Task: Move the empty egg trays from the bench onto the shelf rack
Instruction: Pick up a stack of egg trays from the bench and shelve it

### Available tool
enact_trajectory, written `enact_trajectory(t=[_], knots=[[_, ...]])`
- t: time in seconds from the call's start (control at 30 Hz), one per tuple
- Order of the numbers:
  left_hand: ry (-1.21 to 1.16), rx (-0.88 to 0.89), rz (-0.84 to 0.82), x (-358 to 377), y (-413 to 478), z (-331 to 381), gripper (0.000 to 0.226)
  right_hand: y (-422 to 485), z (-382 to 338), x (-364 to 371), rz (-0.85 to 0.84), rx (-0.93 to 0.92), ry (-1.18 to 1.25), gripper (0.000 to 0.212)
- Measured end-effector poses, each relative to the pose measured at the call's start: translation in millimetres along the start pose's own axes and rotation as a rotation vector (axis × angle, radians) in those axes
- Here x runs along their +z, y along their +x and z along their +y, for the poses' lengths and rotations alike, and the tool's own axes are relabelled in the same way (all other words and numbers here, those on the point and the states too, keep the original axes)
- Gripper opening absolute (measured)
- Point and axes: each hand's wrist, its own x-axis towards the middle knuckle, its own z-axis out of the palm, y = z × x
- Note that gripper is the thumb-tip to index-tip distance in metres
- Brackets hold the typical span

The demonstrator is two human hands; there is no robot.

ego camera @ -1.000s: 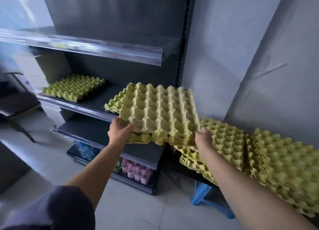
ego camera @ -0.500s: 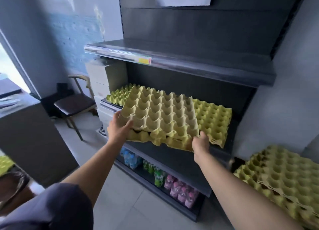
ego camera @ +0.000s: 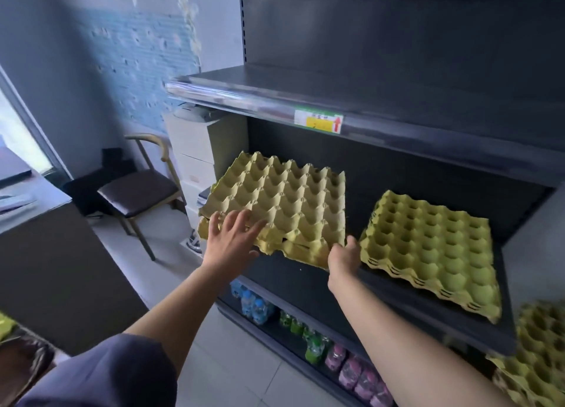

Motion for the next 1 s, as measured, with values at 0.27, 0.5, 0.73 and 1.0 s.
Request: enact_trajectory(t=[0.27, 0.5, 0.73, 1.0], knots=[[0.139, 0.025, 0.131, 43.1, 84.3, -70.0, 0.065, 39.9, -13.6, 88.6, -0.047, -0.006, -0.03, 0.047], [0.064, 0.071, 0.135, 75.0, 153.1, -116.1, 0.055, 71.8, -19.9, 146.8, -0.071, -0.064, -0.09, 0.051], [-0.004, 0.177, 0.074, 118.8, 212.4, -158.7, 0.055, 98.2, -15.4, 206.9, 0.126, -0.062, -0.265, 0.052], [-0.125, 0.225, -0.072, 152.1, 231.7, -174.2, 0.052, 110.4, -11.7, 234.0, 0.23, -0.124, -0.588, 0.053]])
